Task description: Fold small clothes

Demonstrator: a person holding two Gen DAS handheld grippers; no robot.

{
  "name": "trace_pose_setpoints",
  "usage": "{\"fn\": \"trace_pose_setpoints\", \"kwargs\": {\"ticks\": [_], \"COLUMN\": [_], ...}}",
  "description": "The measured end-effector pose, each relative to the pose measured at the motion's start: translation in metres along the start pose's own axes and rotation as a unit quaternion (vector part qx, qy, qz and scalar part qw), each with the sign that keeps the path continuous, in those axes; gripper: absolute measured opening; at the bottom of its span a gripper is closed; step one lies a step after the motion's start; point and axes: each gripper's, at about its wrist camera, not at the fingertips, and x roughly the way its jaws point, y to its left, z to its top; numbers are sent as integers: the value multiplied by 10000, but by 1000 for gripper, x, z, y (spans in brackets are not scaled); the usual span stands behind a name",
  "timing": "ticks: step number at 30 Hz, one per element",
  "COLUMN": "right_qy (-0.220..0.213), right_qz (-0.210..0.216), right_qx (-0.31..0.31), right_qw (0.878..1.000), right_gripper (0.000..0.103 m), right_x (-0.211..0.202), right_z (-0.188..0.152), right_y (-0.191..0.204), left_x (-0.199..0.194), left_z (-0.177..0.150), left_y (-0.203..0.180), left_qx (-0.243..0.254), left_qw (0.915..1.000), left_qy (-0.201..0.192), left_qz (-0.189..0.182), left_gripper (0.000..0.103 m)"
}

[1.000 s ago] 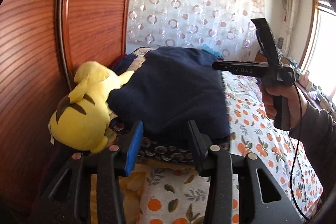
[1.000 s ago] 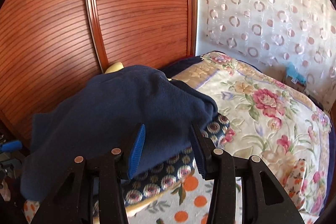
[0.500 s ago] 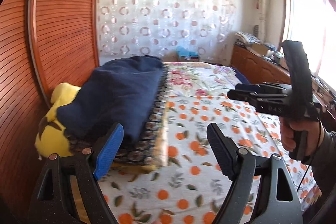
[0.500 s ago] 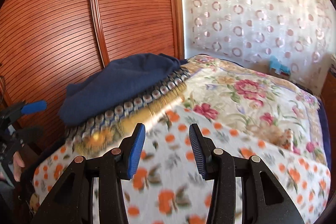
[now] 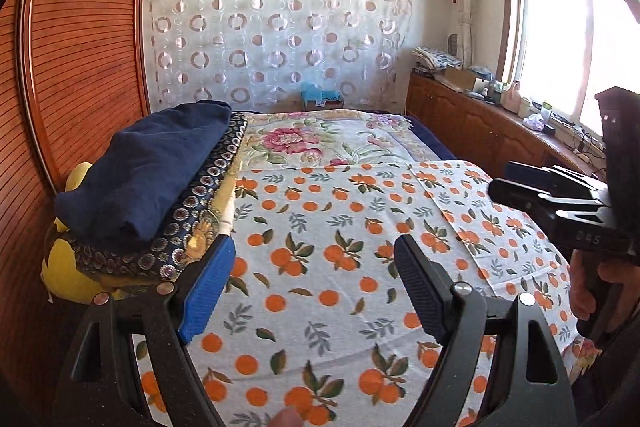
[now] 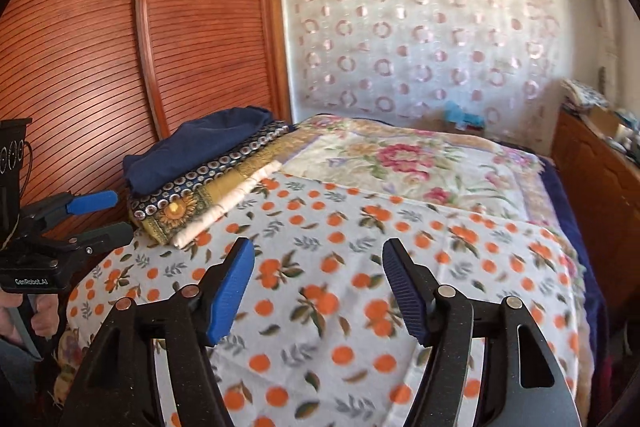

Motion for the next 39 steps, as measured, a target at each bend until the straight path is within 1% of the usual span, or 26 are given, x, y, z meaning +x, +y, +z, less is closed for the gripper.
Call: {"fn": "trace_pose_setpoints", "kwargs": {"ticks": [5, 9, 13, 19, 24, 27, 39], "right_qy": [-311, -528, -642, -661, -703, -725, -722], "right_qz": [-474, -746, -997, -1050, -1059, -1050, -1076], "right_qx": [316, 497, 544, 548, 547, 576, 520], "right_qw": [9979, 9946, 9915, 9908, 9904, 9901, 9902], "right_gripper": [71, 71, 71, 71, 71, 71, 71], "right_x": [-36, -62, -70, -76, -77, -81, -85], "right_z": [-14, -25, -35, -48, -51, -54, -57], "right_y": [3, 8, 17, 31, 37, 23, 18], "left_x": [-13, -26, -34, -41, -42, -42, -44], "left_z": [-3, -4, -2, -1, 0, 0, -2], "left_y": [-20, -35, -43, -46, -46, -45, -47], "left_qx": [63, 169, 167, 114, 69, 70, 32], "left_qw": [9999, 9996, 9993, 9990, 9990, 9991, 9991], "left_qy": [-87, -207, -325, -429, -435, -426, -412], "left_qz": [-10, -5, -18, 4, 5, -15, -5], "left_gripper": [82, 82, 82, 82, 82, 82, 82]}}
